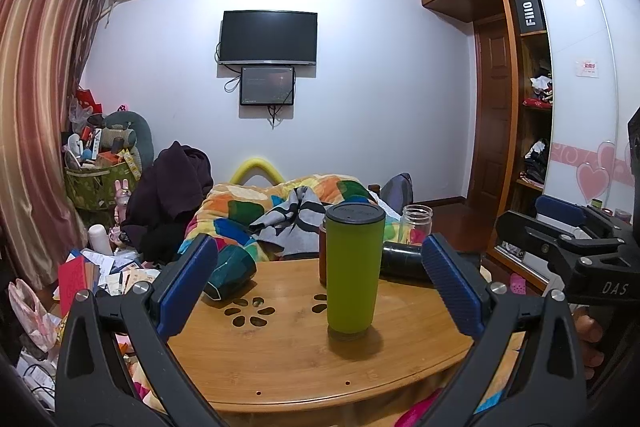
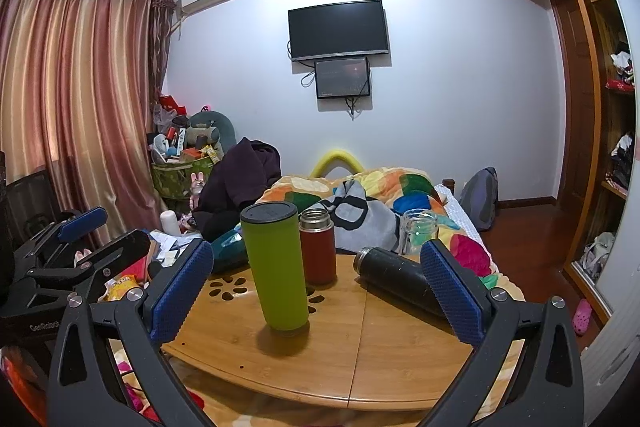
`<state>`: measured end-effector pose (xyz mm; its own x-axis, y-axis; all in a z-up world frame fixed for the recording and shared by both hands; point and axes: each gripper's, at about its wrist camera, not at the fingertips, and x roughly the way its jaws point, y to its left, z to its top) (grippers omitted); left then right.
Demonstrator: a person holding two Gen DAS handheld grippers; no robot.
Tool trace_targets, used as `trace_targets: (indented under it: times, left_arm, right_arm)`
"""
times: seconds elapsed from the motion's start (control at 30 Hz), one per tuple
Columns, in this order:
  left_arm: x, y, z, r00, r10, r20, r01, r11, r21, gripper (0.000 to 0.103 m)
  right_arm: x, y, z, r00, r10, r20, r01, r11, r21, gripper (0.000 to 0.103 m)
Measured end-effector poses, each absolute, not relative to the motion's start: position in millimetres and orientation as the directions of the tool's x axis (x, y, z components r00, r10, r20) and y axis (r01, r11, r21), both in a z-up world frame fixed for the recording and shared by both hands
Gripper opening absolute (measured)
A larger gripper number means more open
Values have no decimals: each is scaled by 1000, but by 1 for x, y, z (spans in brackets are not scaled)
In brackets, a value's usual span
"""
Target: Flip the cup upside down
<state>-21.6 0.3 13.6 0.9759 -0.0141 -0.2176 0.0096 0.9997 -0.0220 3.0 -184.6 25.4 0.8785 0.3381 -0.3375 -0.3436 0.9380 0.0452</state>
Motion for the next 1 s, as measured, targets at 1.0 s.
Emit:
trace_targets:
  times: [1.0]
  left_arm:
    - [-27, -3, 19, 979, -12, -201, 11, 1000, -7, 103]
  right_arm:
    - [1, -187, 29, 880, 339, -333, -345, 938, 45, 103]
